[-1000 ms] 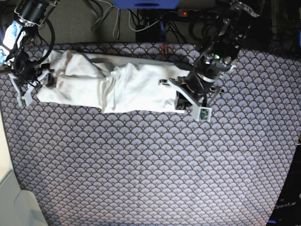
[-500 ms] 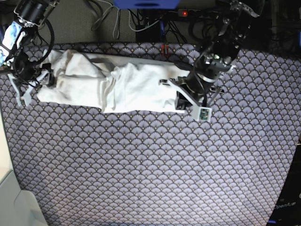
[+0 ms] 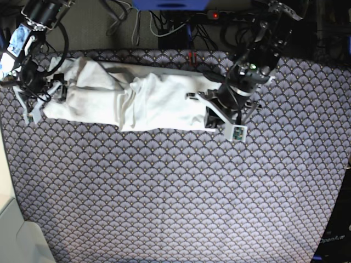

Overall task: Fold the T-shirt properly
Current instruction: 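Hold the folded shirt with both grippers and press it flat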

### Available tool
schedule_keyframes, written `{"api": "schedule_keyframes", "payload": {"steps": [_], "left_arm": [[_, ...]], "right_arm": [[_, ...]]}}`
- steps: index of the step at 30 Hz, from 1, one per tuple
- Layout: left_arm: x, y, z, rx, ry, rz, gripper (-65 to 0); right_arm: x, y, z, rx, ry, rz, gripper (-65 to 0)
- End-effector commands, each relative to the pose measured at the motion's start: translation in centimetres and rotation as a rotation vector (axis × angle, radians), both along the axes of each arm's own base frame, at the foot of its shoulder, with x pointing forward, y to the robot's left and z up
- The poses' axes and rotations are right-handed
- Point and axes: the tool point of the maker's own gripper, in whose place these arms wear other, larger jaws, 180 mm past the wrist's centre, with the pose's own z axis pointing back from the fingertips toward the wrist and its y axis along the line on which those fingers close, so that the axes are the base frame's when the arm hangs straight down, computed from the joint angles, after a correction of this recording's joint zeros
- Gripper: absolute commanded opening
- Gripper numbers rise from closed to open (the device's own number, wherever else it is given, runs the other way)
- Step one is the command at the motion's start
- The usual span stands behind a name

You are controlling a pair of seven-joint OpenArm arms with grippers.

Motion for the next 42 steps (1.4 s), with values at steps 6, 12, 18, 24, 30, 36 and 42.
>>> {"api": "schedule_keyframes", "payload": {"steps": [6, 12, 18, 24, 30, 36, 42], "left_arm": [[0.8, -0.1, 1.3, -0.009, -0.048, 0.002, -61.5], [0.8, -0.1, 1.4, -0.012, -0.05, 0.002, -61.5], [0.5, -0.1, 1.2, -0.011, -0.043, 0.001, -61.5], [0.5, 0.0, 1.2, -0.009, -0.043, 0.0, -61.5], [0.5, -0.1, 1.2, -0.011, -0.045, 0.0, -61.5], [0.5, -0.1, 1.2, -0.013, -0.044, 0.0, -61.5], [0.5, 0.0, 1.2, -0.01, -0.045, 0.0, -61.5]], "right_arm": [[1.7, -2.0, 4.0, -0.094, -0.107, 0.013, -17.3], [1.5, -2.3, 4.0, -0.101, -0.099, 0.012, -17.3], [0.7, -2.3, 1.8, -0.054, -0.042, -0.005, -17.3], [-0.3, -1.8, -0.2, -0.003, 0.009, -0.018, -17.3], [-0.4, -0.3, -0.9, 0.034, 0.011, -0.022, -17.3], [-0.7, 1.1, -1.6, 0.069, 0.019, -0.023, -17.2], [-1.1, 1.8, -1.9, 0.097, 0.02, -0.021, -17.2]]}}
